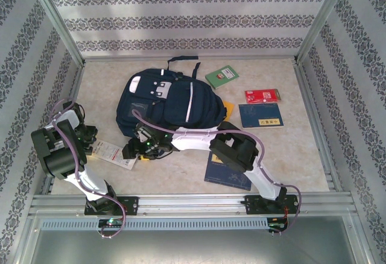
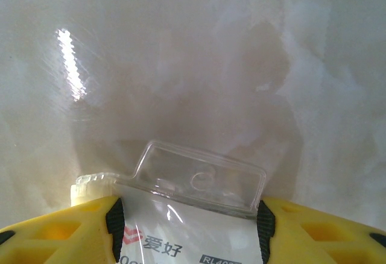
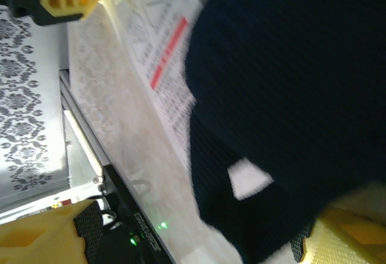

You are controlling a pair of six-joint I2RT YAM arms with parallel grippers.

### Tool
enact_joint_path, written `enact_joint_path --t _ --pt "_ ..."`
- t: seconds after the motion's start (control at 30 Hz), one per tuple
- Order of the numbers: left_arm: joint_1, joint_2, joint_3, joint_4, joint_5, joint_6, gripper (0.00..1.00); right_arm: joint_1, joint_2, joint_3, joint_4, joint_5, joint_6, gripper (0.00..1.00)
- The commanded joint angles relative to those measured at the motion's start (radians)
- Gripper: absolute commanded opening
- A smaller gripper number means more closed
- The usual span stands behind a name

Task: Pack books, pencil case, and school supplies into a backpack

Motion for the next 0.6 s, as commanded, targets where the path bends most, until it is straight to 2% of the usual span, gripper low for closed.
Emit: enact_joint_path --t 0.0,0.27,0.47,0.57 --pt "0.005 0.086 -0.025 0.117 0.049 0.010 0.59 0.018 -0.047 -0.055 -0.060 0.034 -0.011 0.81" --pt "0.007 0.103 -0.015 0.114 0.058 0.013 0.59 0.034 -0.002 -0.074 0.065 -0.006 0.107 0.81" --pt "0.007 0.104 -0.015 0.116 0.065 0.014 0.59 0.041 0.030 -0.065 0.178 0.028 0.250 0.80" --pt "0.007 0.107 -0.015 0.116 0.070 0.013 0.59 0.040 0.046 -0.038 0.172 0.057 0.293 0.79"
